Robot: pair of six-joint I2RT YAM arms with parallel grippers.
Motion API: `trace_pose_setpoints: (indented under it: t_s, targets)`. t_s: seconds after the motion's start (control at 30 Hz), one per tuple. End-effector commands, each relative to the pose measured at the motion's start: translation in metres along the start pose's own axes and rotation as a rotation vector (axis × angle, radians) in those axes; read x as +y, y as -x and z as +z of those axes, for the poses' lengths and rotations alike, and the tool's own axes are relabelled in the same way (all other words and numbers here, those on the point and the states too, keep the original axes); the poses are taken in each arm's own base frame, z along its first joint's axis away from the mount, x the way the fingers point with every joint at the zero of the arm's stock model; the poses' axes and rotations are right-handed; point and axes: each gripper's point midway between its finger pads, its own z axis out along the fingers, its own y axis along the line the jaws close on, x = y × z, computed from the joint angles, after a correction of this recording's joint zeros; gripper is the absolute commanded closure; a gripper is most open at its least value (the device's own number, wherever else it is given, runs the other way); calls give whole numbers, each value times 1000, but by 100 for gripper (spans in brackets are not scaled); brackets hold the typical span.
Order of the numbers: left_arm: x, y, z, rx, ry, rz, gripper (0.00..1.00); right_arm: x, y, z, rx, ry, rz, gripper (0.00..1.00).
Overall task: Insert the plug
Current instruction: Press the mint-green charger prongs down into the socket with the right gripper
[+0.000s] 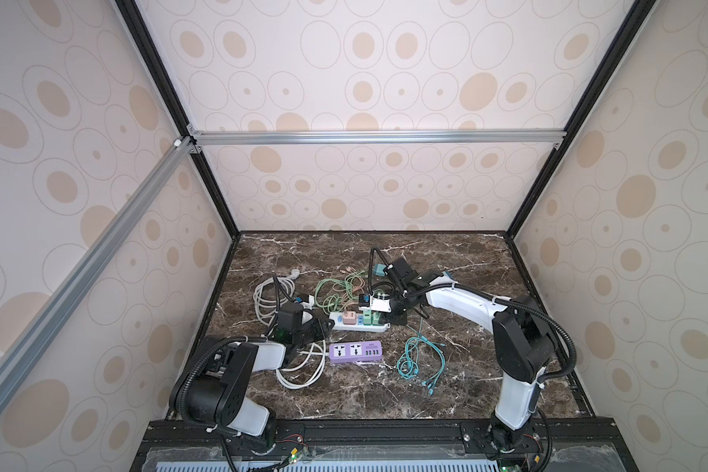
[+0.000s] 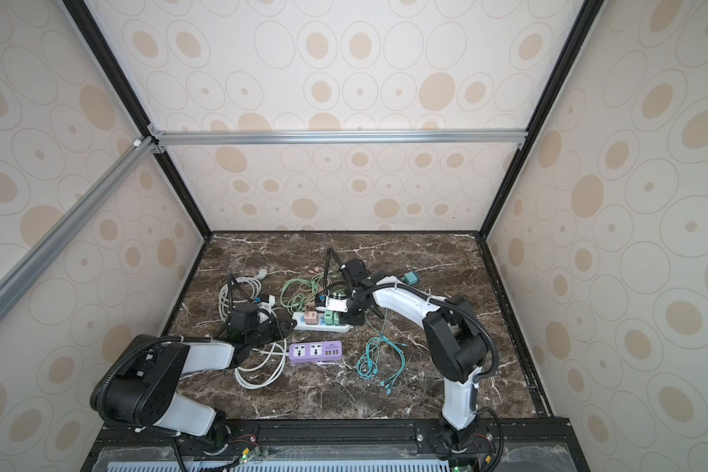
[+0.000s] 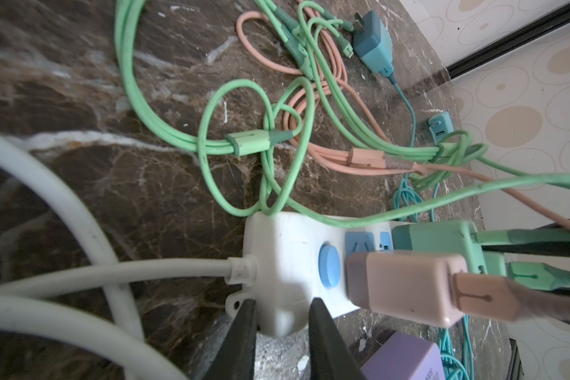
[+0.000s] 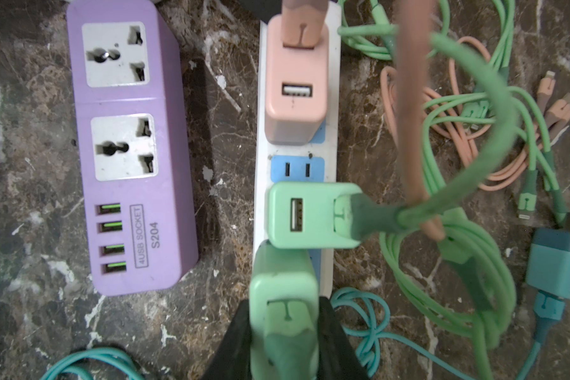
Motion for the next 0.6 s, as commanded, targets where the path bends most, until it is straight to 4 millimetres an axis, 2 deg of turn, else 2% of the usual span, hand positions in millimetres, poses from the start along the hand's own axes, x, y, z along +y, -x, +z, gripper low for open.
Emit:
trace_pose_setpoints:
  t_s: [0.0, 0.3, 0.57]
  targets:
    - [-14, 17, -2, -33, -33, 34, 72, 8, -34, 23, 141, 38, -2, 100]
    - [-15, 18, -4, -39, -30, 37, 72, 8, -60, 35, 262, 43, -7, 100]
    - [-17, 20, -6, -43, -33, 41, 72, 8, -52, 33, 218, 35, 16, 100]
